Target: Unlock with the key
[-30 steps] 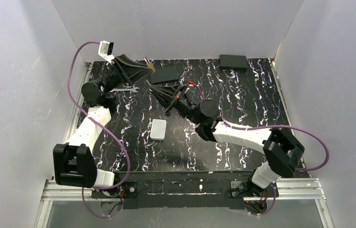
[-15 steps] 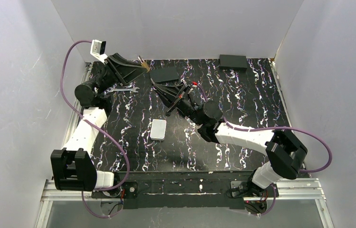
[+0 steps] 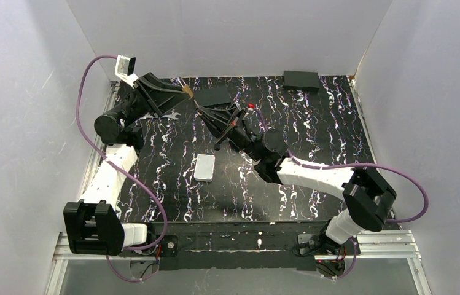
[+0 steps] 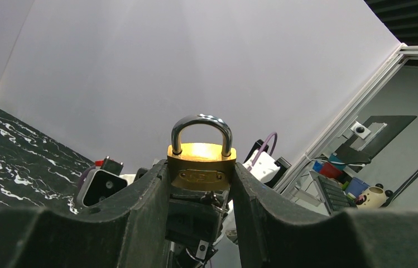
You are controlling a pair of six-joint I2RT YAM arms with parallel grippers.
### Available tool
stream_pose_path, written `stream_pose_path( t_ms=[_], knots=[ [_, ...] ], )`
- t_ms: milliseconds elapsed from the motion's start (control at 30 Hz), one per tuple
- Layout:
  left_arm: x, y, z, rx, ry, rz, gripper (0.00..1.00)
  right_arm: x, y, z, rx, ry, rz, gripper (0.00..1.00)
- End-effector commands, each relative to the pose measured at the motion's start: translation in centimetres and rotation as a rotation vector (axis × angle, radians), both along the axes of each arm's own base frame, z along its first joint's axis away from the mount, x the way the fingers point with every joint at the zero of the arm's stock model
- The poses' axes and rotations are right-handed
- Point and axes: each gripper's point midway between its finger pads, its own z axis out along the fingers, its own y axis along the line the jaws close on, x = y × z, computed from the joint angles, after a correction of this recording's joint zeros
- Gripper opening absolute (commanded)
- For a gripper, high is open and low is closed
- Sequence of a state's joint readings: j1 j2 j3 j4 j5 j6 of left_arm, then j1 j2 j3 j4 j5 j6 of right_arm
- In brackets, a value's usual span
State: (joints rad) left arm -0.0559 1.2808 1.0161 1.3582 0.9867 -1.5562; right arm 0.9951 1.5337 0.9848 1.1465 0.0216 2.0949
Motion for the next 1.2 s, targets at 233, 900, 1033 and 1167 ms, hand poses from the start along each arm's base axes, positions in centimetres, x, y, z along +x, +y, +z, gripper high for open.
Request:
stream_pose_path(
  t_ms=[233, 900, 1033, 1167],
  knots=[
    [-2.0, -0.2, 1.1, -0.016, -0.086, -0.001, 0.0, -0.6, -0.9, 3.7, 0.119, -0.017, 0.05, 0.01],
    [-2.7, -0.3, 1.1, -0.011, -0.092, -0.008, 0.0, -0.6, -0.6, 2.8, 0.107, -0.01, 0.064, 0.01],
    [-2.9, -0.3, 1.0, -0.007, -0.094, -0.011, 0.0, -0.7, -0.7, 3.0, 0.113, -0.014, 0.064, 0.01],
    [-3.1, -0.3, 0.9, -0.005, -0.093, -0.011, 0.0, -0.7, -0.7, 3.1, 0.113, -0.014, 0.064, 0.01]
  ],
)
